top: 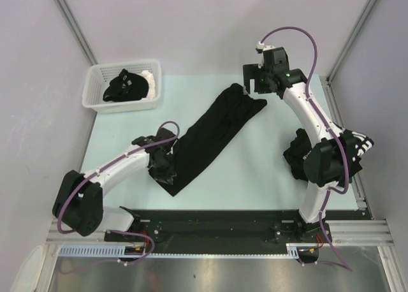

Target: Fold and stack the t-shirts

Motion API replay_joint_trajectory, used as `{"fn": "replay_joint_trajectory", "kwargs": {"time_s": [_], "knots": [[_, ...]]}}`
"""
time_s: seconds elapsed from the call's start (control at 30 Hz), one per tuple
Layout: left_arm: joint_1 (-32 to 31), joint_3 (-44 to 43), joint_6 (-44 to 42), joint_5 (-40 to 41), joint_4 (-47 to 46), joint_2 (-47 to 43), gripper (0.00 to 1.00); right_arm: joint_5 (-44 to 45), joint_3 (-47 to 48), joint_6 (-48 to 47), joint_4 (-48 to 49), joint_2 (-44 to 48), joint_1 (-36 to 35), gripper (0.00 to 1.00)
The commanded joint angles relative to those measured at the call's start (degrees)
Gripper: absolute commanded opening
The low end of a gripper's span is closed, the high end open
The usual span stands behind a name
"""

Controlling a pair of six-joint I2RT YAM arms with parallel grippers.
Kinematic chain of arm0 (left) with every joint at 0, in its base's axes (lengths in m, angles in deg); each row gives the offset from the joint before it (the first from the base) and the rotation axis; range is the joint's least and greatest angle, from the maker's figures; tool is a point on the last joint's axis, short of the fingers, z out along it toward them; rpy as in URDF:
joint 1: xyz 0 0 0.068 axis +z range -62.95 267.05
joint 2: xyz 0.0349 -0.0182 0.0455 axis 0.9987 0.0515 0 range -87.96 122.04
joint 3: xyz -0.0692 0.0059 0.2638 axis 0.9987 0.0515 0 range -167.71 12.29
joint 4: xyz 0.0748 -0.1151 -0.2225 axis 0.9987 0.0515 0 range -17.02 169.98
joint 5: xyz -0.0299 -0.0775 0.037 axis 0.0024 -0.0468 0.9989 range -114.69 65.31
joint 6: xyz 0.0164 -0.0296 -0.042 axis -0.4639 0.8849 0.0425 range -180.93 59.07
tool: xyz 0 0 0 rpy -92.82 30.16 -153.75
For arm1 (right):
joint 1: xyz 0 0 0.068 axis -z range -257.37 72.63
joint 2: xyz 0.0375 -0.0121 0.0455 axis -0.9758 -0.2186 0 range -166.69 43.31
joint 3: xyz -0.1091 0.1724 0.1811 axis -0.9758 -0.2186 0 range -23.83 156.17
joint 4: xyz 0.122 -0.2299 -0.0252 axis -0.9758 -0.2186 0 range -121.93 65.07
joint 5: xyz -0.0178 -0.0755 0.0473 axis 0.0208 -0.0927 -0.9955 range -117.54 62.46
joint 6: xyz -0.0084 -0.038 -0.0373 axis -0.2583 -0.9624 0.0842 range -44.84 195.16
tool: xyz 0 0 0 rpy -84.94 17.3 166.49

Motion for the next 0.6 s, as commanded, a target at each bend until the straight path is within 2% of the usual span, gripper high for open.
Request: {"fn": "replay_joint_trajectory", "kwargs": {"time_s": [0.0,0.1,0.13,0.23,0.33,0.57], "knots": [[-1.3,0.8,1.7,-0.9,-1.2,1.0,0.03,-0.1,-0.2,-0.3,1.5,0.6,-0.1,1.00],[-1.9,1.6,2.0,-1.0,-1.7,1.7,0.14,0.0,-0.2,-0.4,1.4,0.5,0.0,1.00],[-2.1,1.8,2.0,-1.1,-1.8,1.8,0.20,0.0,-0.2,-0.4,1.5,0.5,0.0,1.00],[-2.3,2.0,2.3,-0.7,-1.7,2.5,0.27,-0.1,-0.1,-0.4,1.3,0.6,0.1,1.00],[-2.4,1.9,2.4,-0.5,-1.5,2.3,0.32,0.0,-0.3,-0.3,1.2,0.7,0.1,1.00],[-2.8,1.8,2.8,-0.3,-0.9,0.9,0.36,0.3,-1.3,-0.2,1.7,1.5,0.2,1.00]]}}
